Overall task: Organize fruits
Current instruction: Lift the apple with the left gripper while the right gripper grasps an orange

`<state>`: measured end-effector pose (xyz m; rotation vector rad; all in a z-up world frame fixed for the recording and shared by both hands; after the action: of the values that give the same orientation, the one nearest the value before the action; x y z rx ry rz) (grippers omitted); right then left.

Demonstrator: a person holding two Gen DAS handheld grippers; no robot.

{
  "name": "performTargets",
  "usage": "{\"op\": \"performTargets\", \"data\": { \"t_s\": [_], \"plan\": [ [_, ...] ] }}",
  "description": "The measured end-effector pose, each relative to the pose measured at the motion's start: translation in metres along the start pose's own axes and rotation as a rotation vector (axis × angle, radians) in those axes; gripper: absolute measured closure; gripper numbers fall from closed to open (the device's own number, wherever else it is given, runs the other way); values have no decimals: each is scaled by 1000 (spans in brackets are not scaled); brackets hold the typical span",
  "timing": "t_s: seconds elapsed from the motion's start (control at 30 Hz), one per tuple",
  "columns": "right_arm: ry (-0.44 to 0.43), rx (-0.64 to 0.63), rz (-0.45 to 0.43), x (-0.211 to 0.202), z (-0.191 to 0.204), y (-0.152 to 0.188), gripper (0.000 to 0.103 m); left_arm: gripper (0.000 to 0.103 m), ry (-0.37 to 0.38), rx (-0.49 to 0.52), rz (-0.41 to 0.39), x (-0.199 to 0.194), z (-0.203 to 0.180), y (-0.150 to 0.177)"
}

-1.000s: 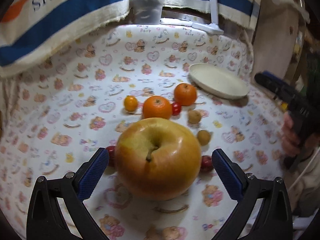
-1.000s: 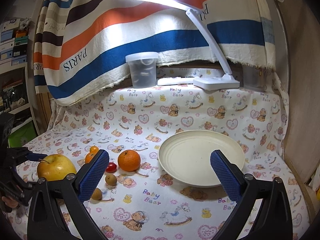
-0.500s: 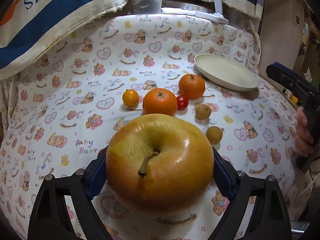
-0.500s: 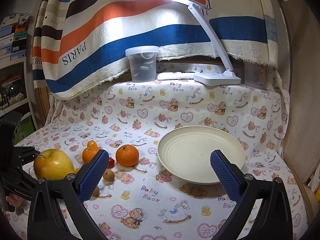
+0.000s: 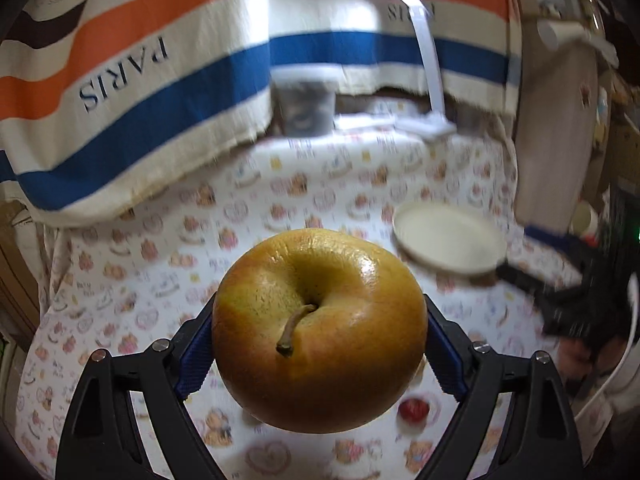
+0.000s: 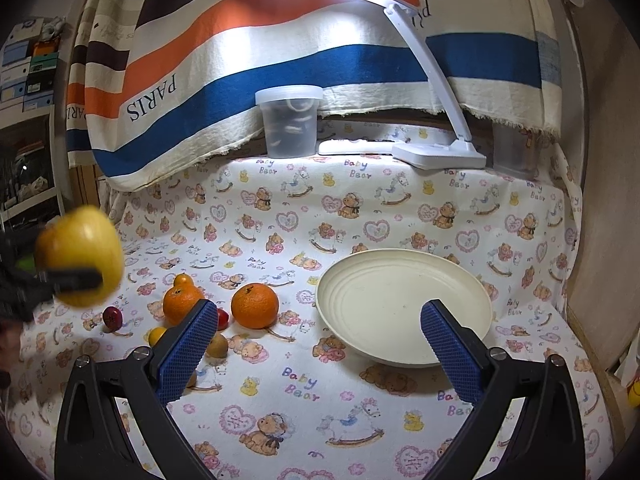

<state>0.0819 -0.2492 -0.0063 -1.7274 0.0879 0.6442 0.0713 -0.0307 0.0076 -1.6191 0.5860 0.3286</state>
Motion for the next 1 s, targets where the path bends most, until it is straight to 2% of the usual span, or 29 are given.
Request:
{"op": "performTargets", "data": {
  "t_s": [0.23, 0.4, 0.47, 0.57, 0.63, 0.7, 0.77, 0.9, 1.0],
  "plan": [
    [-7, 11, 6, 2, -2, 0, 1, 14, 2, -55, -117, 5, 5, -22],
    [-48, 19, 24, 1, 1, 0, 1, 14, 7, -97, -62, 20, 18, -14],
    [-72, 10, 22, 0, 4, -3, 1, 14, -27, -97, -54, 25, 23, -11],
    [-39, -12, 11, -1, 9, -6, 1, 14, -50, -101, -29, 34, 29, -5],
    [-51, -18, 36, 3, 12, -8, 1, 14, -45, -124, -3, 37, 33, -2],
    [-61, -16, 75, 8, 17, -10, 9, 14, -42, -141, 11, 38, 35, 0],
    [-99, -1, 131, 19, 23, -13, 14, 14, -45, -146, 6, 37, 35, 0],
    [-150, 26, 195, 42, 32, -22, 17, 14, -64, -147, -19, 34, 37, -1],
    [-159, 48, 259, 65, 40, -29, 23, 14, -73, -176, -13, 36, 45, -4]
  ]
}}
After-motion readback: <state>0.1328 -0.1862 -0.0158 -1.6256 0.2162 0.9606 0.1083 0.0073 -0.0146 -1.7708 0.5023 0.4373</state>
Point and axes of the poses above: each gripper's, at about its wrist camera, not at the fingertips, and x roughly the way its jaws point, z to its left, y to its underside, the point moved 4 cm from there along x, roughly the way its jaws point, and after that the axes turned 10 degrees about -x, right-handed, at the moved point
